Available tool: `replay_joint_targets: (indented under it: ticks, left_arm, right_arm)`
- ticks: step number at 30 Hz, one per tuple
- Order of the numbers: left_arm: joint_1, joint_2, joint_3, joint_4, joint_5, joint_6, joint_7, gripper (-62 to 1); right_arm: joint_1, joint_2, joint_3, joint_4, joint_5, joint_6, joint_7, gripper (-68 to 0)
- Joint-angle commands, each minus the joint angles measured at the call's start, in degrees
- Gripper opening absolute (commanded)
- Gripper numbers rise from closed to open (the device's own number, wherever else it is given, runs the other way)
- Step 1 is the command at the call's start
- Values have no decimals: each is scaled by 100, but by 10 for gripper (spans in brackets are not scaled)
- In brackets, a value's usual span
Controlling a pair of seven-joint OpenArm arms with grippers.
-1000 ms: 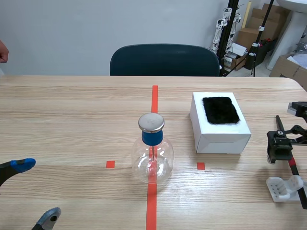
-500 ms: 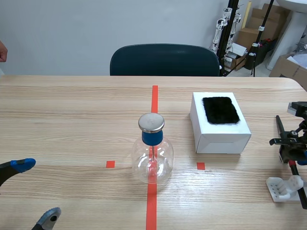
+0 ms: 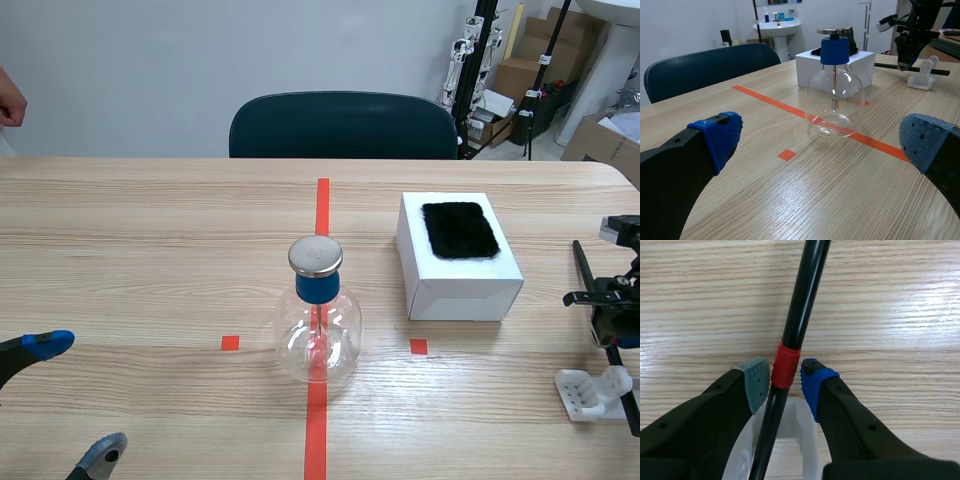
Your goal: Do the electroscope experiment. pick up the black charging rod
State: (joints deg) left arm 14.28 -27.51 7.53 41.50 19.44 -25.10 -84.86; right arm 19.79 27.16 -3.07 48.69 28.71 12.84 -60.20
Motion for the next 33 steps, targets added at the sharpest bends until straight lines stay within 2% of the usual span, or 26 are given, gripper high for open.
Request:
replay_joint_targets:
  ticks: [1, 5, 13, 15, 28, 33]
  left_arm:
    - [-2, -46, -48, 81, -59, -2, -76, 14]
    - [-2, -46, -48, 81, -59, -2, -76, 14]
    - [-2, -46, -48, 81, -59, -2, -76, 14]
    - [-2, -46, -48, 81, -59, -2, -76, 14]
    - [-2, -46, -48, 81, -59, -2, -76, 14]
    - [-2, -46, -48, 81, -59, -2, -68, 14]
  right_arm:
    - [111, 90, 48, 114, 2, 2, 15, -508]
    - [111, 81, 48, 114, 2, 2, 79, -515]
    - [83, 72, 48, 114, 4, 2, 129, -632]
    - [83, 72, 48, 114, 4, 2, 129, -678]
    - [85, 79, 48, 118, 46, 2, 118, -676]
    - [79, 98, 50, 409, 46, 2, -208, -676]
